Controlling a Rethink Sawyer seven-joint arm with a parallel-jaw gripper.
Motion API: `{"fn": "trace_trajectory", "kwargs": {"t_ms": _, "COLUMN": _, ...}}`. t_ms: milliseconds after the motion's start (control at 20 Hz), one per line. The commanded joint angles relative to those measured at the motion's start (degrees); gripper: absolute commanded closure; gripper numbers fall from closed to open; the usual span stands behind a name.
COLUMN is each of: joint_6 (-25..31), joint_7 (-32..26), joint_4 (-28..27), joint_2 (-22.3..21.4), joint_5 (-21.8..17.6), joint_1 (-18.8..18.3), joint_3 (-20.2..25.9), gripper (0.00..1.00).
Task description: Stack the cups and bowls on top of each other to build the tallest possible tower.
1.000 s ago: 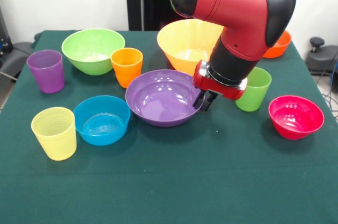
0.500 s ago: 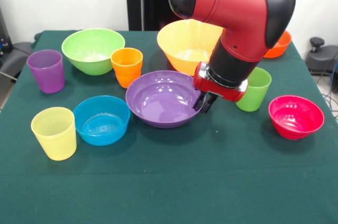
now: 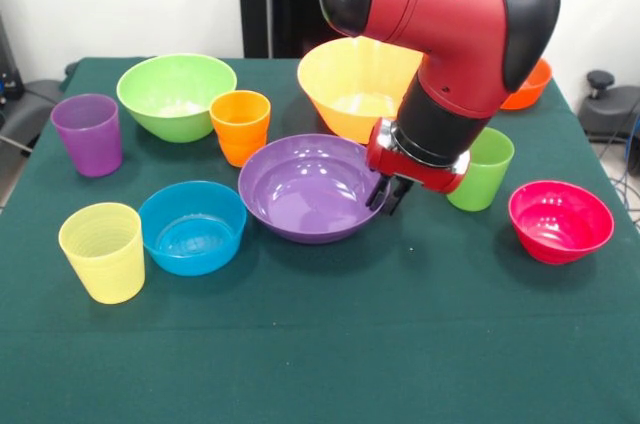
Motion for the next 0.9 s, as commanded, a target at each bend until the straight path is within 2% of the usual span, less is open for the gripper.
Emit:
{"fn": "trace_trajectory", "kwargs": {"t_ms": 50, "joint_6": 2.21, "joint_7": 1.40, "joint_4": -2.30, "joint_2": 1.05, "joint_5": 1.42, "joint_1": -1.61, "joint_3": 9.16, "gripper": 1.00}}
{"fn": "trace_trajectory", "kwargs": {"t_ms": 600, "joint_6": 2.94, "joint_7": -0.80, "joint_4": -2.40, "joint_2": 1.49, "joint_5": 0.52, "joint_1": -2.99, "joint_3": 9.76, "gripper": 1.00}}
{"fn": "trace_trajectory", "kwargs": {"t_ms": 800, "joint_6": 1.31, "joint_7": -1.23, "joint_4": -2.92, "joint_2": 3.17, "joint_5": 0.11, "joint_1": -3.70, "joint_3": 10.62, "gripper": 1.00}}
{"fn": "trace_trajectory", "kwargs": {"t_ms": 900, "joint_6": 1.71, "joint_7": -0.63, "joint_4": -4.92, "joint_2": 4.62, "joint_5": 0.17, "joint_1": -3.79, "joint_3": 10.66, "gripper": 1.00}}
